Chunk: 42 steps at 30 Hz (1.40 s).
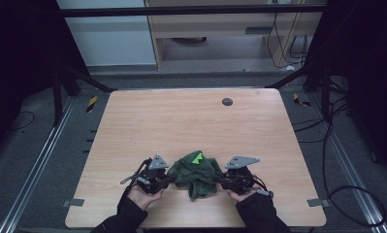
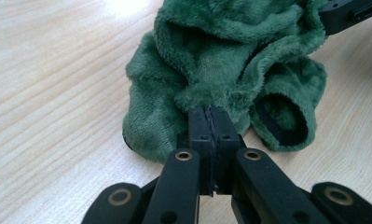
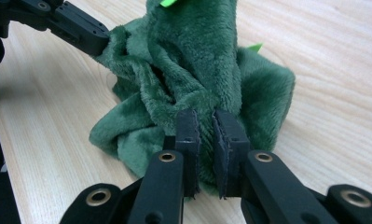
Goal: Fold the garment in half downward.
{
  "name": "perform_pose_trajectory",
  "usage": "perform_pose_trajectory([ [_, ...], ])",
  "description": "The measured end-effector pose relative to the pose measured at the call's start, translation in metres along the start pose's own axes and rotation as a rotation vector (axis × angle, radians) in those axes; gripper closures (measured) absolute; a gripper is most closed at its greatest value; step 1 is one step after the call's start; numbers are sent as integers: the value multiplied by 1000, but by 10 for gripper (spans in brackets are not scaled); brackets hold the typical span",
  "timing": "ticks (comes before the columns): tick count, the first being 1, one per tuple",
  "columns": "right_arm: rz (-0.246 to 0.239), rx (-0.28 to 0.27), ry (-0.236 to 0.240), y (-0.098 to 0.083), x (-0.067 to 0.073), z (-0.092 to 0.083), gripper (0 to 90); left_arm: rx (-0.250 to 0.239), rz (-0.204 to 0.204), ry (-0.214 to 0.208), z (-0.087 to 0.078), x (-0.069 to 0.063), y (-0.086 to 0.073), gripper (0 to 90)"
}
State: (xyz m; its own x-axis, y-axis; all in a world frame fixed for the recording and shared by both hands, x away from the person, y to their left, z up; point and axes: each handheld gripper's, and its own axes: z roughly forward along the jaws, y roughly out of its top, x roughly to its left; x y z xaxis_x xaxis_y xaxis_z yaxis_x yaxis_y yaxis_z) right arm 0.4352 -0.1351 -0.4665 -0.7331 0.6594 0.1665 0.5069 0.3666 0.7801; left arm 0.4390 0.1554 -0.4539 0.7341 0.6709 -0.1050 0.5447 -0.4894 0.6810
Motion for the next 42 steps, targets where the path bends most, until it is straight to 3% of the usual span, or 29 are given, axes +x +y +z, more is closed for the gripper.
perform_pose_trajectory([
  [18, 11, 51, -22, -10, -5, 8, 800, 64, 25, -28, 11, -9, -8, 896],
  [26, 18, 36, -15, -7, -3, 4, 771, 43, 9, -24, 8, -7, -8, 877],
  [33, 26, -1, -17, -4, -4, -8, 751, 0, -17, -8, -7, -3, -4, 754],
  [42, 47, -52, -45, 4, -11, -23, 758, -53, -43, 24, -26, 12, 4, 770],
])
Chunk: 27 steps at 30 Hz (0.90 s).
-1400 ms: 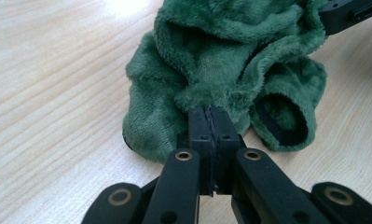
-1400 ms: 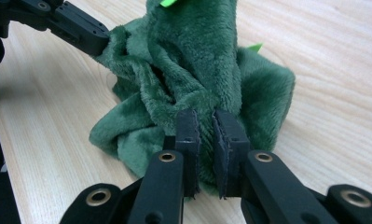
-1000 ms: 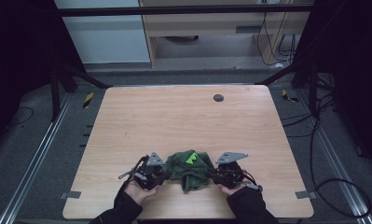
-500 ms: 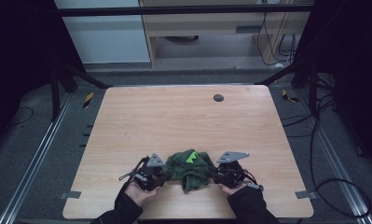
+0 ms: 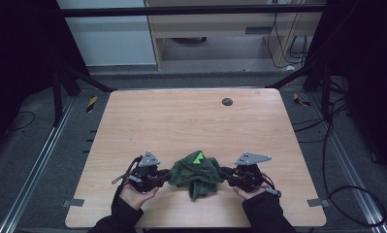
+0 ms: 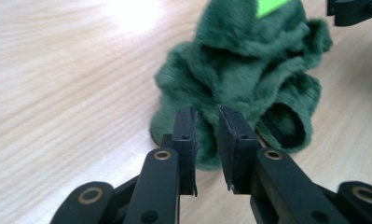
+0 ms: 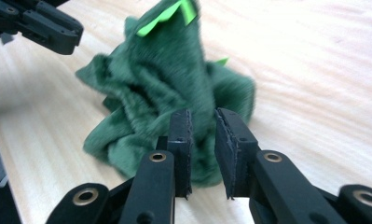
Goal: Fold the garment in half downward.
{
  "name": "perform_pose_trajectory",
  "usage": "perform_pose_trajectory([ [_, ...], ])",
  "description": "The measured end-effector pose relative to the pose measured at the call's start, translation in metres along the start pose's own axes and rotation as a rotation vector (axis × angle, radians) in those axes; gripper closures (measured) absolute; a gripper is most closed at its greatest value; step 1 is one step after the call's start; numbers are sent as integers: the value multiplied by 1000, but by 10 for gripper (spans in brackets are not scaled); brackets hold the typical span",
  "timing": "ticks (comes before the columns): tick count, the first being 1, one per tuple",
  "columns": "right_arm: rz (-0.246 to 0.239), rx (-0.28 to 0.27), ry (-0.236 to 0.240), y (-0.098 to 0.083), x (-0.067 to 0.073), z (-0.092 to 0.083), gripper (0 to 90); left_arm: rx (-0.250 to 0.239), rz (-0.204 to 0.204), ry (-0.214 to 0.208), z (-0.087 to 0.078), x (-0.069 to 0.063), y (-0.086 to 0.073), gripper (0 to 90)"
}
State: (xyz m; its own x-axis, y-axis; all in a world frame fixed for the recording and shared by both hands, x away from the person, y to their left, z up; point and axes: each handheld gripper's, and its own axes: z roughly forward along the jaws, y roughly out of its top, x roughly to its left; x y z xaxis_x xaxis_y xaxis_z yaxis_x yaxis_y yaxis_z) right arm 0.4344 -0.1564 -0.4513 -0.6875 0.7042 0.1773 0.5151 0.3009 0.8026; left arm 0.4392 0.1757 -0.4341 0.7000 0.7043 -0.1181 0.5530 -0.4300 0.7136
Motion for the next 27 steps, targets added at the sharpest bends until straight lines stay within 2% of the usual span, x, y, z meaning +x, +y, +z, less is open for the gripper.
perform_pose_trajectory([
  [5, 13, -33, -28, 8, -9, -3, 806, -22, -9, 35, -2, 8, 7, 812],
  [13, 26, -44, -53, 22, -17, 3, 891, -53, -6, 93, 6, 18, 20, 896],
  [17, 25, -51, -58, 29, -19, 9, 897, -61, -27, 95, 14, 22, 27, 898],
  [21, 29, -61, -62, 36, -21, 17, 897, -66, -23, 102, 23, 22, 34, 899],
  [27, 28, -52, -48, 43, -20, 34, 897, -63, -34, 69, 39, 24, 42, 899],
])
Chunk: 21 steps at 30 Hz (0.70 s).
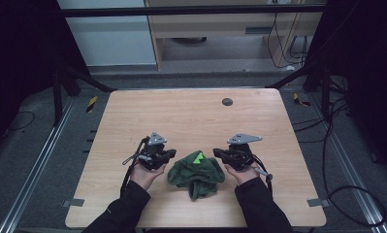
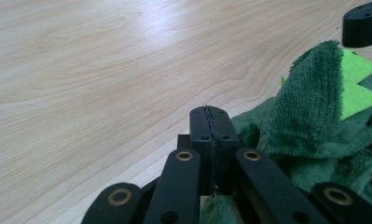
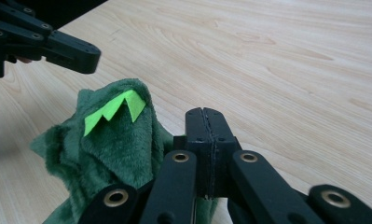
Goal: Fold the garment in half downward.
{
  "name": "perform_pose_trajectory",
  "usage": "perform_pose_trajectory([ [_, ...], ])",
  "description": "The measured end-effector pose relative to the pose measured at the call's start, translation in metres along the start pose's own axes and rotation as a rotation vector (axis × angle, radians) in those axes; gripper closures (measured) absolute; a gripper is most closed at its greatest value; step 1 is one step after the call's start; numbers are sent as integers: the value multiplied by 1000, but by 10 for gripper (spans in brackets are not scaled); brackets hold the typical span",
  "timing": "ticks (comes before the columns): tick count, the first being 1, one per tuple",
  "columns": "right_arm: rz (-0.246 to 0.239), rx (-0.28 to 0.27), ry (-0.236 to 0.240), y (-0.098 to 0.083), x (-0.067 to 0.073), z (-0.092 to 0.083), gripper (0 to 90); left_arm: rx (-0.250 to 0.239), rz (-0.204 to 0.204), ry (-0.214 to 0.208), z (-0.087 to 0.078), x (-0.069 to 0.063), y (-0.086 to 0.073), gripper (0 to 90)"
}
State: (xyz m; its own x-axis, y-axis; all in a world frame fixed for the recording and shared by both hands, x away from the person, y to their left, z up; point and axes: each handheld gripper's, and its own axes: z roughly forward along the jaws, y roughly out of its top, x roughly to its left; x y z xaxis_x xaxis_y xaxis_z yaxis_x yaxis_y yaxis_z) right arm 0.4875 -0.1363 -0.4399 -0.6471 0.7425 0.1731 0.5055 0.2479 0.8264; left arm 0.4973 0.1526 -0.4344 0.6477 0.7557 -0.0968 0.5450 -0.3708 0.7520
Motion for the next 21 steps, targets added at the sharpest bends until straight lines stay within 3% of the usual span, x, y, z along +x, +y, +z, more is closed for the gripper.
perform_pose_trajectory([
  [10, 5, 52, 18, -7, 3, 14, 897, 49, 25, -56, 18, -6, -4, 899],
  [21, -23, 67, 66, -9, 15, 10, 895, 48, 74, -102, 7, -19, -9, 899],
])
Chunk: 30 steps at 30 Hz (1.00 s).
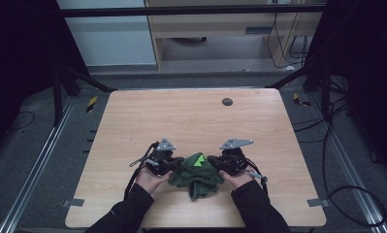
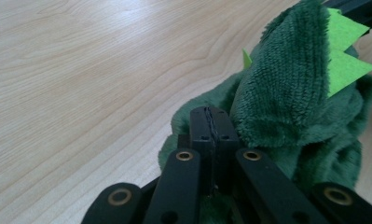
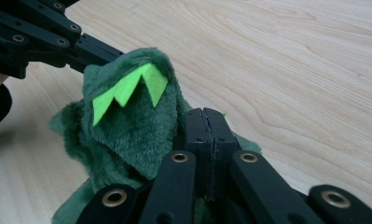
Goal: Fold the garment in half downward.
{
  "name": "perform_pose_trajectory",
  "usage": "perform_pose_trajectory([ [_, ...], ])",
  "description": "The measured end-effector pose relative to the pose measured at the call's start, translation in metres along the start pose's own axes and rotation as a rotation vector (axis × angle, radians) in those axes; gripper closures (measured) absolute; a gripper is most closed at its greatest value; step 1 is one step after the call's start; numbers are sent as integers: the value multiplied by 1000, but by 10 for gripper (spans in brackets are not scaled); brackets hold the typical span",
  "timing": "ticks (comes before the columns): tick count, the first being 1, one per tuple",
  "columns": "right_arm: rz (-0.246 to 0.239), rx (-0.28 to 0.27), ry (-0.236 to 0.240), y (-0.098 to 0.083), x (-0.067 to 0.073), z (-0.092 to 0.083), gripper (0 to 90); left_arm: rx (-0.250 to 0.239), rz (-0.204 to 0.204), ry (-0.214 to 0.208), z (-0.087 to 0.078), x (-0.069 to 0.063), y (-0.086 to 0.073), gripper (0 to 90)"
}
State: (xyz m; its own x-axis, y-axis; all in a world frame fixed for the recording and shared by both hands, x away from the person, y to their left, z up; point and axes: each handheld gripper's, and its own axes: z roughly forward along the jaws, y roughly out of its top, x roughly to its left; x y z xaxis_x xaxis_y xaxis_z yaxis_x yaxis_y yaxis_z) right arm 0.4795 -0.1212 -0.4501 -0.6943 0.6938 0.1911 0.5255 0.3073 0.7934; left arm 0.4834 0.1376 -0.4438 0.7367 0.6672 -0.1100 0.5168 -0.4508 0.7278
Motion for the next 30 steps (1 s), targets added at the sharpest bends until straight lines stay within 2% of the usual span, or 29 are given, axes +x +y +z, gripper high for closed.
perform_pose_trajectory([
  [10, -19, 7, 29, -7, 11, -8, 892, -9, 23, -37, -17, -13, -8, 899],
  [13, -25, 6, 38, -11, 14, -13, 892, -8, 41, -50, -21, -19, -10, 899],
  [18, -23, -4, 46, -14, 17, -20, 892, 5, 60, -61, -23, -26, -15, 899],
  [30, -18, 18, 72, -26, 26, -25, 888, 35, 66, -74, -24, -31, -29, 899],
])
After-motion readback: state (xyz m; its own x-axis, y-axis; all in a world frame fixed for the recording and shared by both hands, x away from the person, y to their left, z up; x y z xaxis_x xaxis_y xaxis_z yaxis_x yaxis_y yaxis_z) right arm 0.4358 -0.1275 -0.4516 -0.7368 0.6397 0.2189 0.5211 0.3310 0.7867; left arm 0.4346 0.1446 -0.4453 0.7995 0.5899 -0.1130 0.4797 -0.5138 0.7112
